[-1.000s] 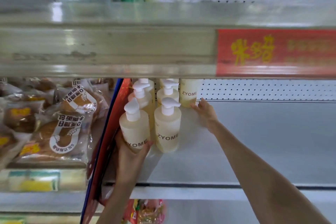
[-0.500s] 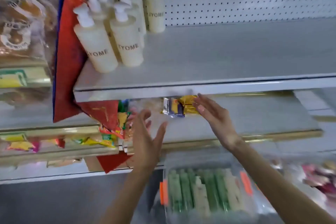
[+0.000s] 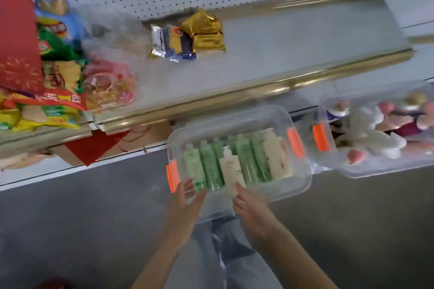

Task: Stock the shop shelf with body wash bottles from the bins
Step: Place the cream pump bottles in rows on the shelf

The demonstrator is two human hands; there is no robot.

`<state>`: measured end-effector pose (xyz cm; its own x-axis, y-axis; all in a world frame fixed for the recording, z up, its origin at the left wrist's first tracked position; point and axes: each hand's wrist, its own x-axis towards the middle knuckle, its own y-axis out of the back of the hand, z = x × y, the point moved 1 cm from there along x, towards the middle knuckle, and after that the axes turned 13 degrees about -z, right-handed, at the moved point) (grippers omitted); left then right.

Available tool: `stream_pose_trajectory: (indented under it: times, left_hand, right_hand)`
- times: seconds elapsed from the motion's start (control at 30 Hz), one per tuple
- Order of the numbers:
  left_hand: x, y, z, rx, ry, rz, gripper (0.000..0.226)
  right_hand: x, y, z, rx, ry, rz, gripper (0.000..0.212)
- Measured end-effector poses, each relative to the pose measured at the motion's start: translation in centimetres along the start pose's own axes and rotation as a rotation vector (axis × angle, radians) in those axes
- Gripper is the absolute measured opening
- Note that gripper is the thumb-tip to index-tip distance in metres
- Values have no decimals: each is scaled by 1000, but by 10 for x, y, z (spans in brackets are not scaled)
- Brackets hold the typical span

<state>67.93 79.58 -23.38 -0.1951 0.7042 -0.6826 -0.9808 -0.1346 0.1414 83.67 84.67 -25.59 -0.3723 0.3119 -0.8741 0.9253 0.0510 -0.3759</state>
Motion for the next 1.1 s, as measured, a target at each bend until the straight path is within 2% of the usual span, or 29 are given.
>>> stream_pose_trajectory:
  times: [0.03, 0.17, 0.3, 0.47, 0.6, 0.67, 0.83, 0.97, 1.03, 1.1]
  left_hand:
    - [11, -2, -6, 10, 6, 3, 32]
    - [63, -15, -16, 105, 8, -36, 41]
    - [114, -30, -24, 235, -19, -139, 49]
    - [160, -50, -35, 288, -36, -184, 55]
    - [181, -59, -41, 323, -69, -201, 55]
    - [189, -61, -42, 331, -81, -202, 54]
    - [209, -59, -38, 316, -54, -207, 51]
    - [224, -56, -27, 301, -41, -239, 53]
    - [229, -56, -23, 311, -29, -269, 53]
    - [230, -57, -22, 352, -17, -308, 51]
  right_hand:
    - [10, 0, 6, 36, 5, 39, 20]
    - [51, 3, 16, 240, 36, 143, 47]
    - [82, 8, 25, 441, 60, 232, 49]
    - [108, 7, 27, 493, 27, 457, 48]
    - [119, 10, 22, 522, 11, 538, 48]
    - [122, 8, 23, 555, 32, 541, 48]
    - [121, 4, 33, 496, 56, 480, 74]
    - [131, 9, 33, 433, 25, 417, 71]
    - [136, 12, 28, 498, 3, 388, 79]
    - [141, 18, 23, 599, 26, 350, 73]
